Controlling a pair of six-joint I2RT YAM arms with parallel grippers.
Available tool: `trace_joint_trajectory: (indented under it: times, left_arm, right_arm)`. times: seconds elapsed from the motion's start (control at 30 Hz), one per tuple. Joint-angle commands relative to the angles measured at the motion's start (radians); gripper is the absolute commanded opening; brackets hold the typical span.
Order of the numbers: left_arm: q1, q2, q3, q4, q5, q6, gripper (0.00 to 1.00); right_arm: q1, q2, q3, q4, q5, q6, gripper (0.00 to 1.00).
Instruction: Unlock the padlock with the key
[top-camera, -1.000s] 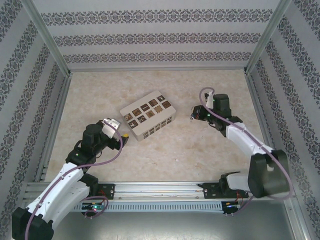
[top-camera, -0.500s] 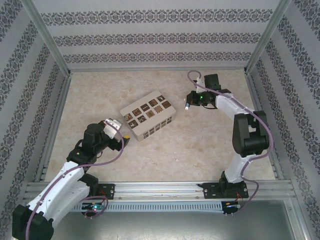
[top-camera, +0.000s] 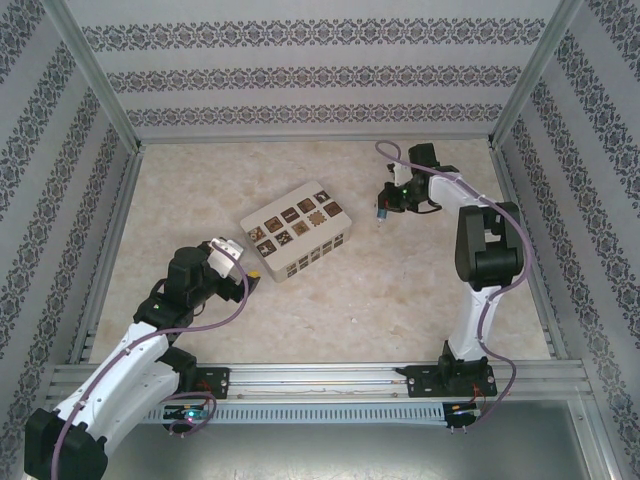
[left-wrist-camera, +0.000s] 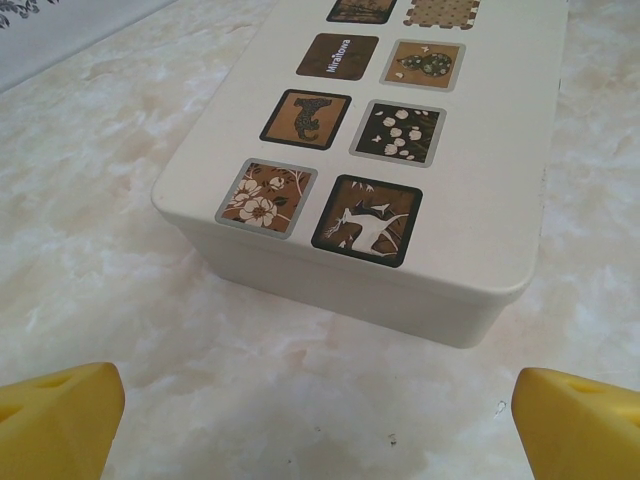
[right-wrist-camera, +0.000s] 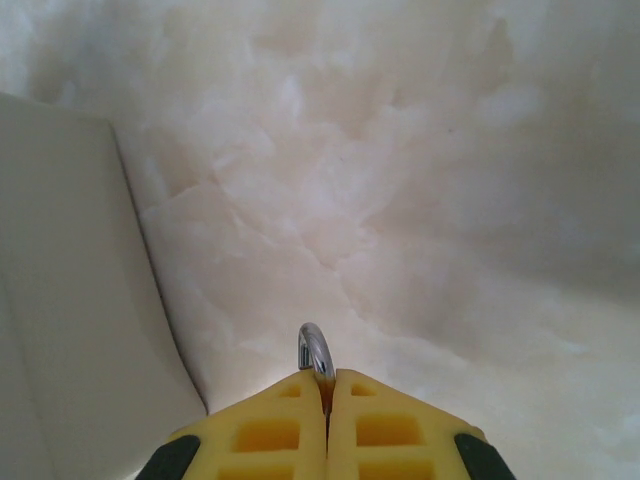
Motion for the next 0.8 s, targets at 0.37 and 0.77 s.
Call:
trace_joint_trajectory:
  times: [0.37,0.77]
  left_arm:
    - [0.014,0.002,0.012,-0.015,0.019,0.024,1.00]
    - [0.014,0.000,0.013,-0.016,0.012,0.028,1.00]
  right_arm:
    - [-0.006,0.098,0.059,-0.083,0.019,-0.052,0.02]
    - [-0.007,0.083,0.050,-0.081,0.034,-0.050,0.16]
